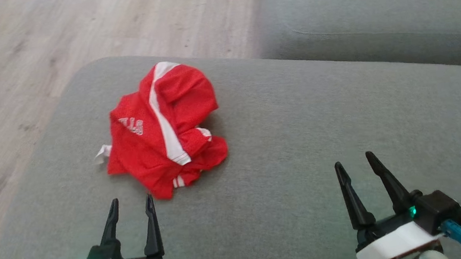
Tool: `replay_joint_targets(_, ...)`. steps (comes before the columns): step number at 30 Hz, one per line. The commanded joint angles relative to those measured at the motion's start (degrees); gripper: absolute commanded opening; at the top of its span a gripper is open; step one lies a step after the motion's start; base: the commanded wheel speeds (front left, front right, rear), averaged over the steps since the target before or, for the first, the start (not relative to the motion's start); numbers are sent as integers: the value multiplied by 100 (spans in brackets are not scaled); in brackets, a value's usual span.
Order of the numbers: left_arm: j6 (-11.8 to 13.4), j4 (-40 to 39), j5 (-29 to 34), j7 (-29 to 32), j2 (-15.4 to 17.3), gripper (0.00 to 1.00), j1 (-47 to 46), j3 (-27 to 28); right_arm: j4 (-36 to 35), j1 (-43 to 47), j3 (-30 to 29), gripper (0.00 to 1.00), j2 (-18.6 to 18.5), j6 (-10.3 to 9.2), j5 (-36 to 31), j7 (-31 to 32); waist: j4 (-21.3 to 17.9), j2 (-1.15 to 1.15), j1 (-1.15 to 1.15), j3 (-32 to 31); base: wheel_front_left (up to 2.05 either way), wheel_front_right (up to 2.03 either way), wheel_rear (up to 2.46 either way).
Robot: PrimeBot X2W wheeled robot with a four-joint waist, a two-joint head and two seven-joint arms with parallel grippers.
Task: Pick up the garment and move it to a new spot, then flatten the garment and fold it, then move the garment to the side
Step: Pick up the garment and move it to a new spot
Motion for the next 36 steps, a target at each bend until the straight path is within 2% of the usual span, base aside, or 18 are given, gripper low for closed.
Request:
replay_joint_targets(1, -3, -204, 51, -70, -7, 100, -173, 197, -193, -136, 141, 100, -50, -4, 42, -62, 132, 0, 0, -32, 0, 0, 0)
replay_joint_targets(8, -19, -226, 68, -70, -9, 100, -120, 229, -191, -96, 270, 100, -50, -4, 83, -62, 367, 0, 0, -62, 0, 0, 0)
replay_joint_targets(11, 70, -226, 29, -70, -9, 100, -112, 280, -199, -102, 311, 100, -50, -4, 57, -62, 398, 0, 0, -53, 0, 0, 0)
replay_joint_targets(15, 50, -220, 77, -70, -9, 100, -157, 267, -171, -138, 333, 100, -50, -4, 45, -62, 350, 0, 0, -1, 0, 0, 0)
replay_joint_targets(21, -90, 23, 254, -70, -10, 100, -583, 58, -142, -208, 305, 100, -50, -4, -24, -62, 125, 0, 0, 164, 0, 0, 0)
replay_joint_targets(24, -243, 351, 272, -19, -10, 100, -992, -98, -132, -248, 304, 100, -50, -4, -54, -62, -19, 0, 0, 292, 0, 0, 0)
replay_joint_targets(30, -490, 1109, 276, 534, 23, 100, -2016, -252, -124, -448, 319, 100, -50, -4, -129, -62, -355, 0, 0, 630, 0, 0, 0)
replay_joint_targets(36, -247, 1960, 173, 1002, 116, 100, -2796, -25, -58, -627, 339, 100, -50, -4, -154, -62, -692, 0, 0, 930, 0, 0, 0)
